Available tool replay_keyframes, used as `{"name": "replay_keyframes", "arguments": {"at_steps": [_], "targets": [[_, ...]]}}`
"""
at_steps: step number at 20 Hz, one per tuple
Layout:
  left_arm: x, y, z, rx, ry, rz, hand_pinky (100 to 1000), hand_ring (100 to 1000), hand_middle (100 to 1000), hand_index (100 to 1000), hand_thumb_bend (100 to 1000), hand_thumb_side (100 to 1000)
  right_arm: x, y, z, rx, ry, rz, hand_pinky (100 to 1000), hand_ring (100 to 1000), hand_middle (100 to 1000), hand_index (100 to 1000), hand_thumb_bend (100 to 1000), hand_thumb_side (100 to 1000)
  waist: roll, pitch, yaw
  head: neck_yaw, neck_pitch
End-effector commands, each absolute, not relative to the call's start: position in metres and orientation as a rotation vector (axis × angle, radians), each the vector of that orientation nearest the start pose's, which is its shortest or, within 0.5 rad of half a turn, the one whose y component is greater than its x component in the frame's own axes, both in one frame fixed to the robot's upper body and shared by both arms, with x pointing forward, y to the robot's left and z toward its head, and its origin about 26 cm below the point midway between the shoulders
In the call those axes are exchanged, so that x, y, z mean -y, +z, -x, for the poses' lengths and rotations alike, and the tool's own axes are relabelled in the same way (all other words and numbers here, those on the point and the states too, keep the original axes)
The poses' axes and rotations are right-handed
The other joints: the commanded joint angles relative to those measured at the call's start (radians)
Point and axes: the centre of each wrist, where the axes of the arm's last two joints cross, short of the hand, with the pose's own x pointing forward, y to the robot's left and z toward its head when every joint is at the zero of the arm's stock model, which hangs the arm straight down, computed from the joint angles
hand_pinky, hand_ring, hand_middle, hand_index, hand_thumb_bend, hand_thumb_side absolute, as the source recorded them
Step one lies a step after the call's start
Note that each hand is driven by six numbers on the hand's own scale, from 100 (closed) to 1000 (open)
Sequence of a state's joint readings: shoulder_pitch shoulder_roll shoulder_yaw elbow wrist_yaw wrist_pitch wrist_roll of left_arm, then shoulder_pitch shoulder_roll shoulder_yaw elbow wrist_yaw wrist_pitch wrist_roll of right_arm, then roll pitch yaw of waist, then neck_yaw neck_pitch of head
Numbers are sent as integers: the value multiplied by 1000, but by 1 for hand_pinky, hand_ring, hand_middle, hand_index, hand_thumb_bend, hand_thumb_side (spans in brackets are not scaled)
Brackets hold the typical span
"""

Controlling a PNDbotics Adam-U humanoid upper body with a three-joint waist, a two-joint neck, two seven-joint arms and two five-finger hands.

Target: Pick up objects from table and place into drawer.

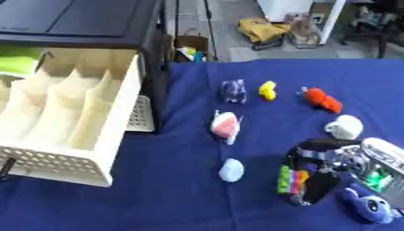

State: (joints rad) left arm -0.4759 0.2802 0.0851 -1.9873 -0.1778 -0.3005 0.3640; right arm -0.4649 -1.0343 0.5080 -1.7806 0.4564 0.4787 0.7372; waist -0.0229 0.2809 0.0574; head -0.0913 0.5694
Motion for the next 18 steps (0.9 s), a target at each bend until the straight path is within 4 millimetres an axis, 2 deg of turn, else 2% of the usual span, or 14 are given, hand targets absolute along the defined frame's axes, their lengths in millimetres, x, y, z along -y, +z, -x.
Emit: {"name": "replay_keyframes", "arguments": {"at_steps": [1, 14, 18], "targets": [[-255, 259, -311, -3374, -50, 513, 352, 499, 544, 747, 134, 1000, 309, 204, -323, 580, 1421, 593, 688, 868, 640, 803, 467, 357, 2, -14, 3, -4, -10], [-254, 258, -311, -3379, -34, 512, 347, 498, 544, 743, 134, 1000, 308, 207, -324, 618, 1398, 603, 640, 816, 529, 677, 355, 400, 3, -10, 0, -14, -11], [-254, 258, -311, -3379, -27, 512, 347, 498, 545, 742, 132, 1000, 309, 206, -324, 623, 1391, 610, 619, 795, 502, 641, 291, 406, 2, -10, -2, -16, -14]]}}
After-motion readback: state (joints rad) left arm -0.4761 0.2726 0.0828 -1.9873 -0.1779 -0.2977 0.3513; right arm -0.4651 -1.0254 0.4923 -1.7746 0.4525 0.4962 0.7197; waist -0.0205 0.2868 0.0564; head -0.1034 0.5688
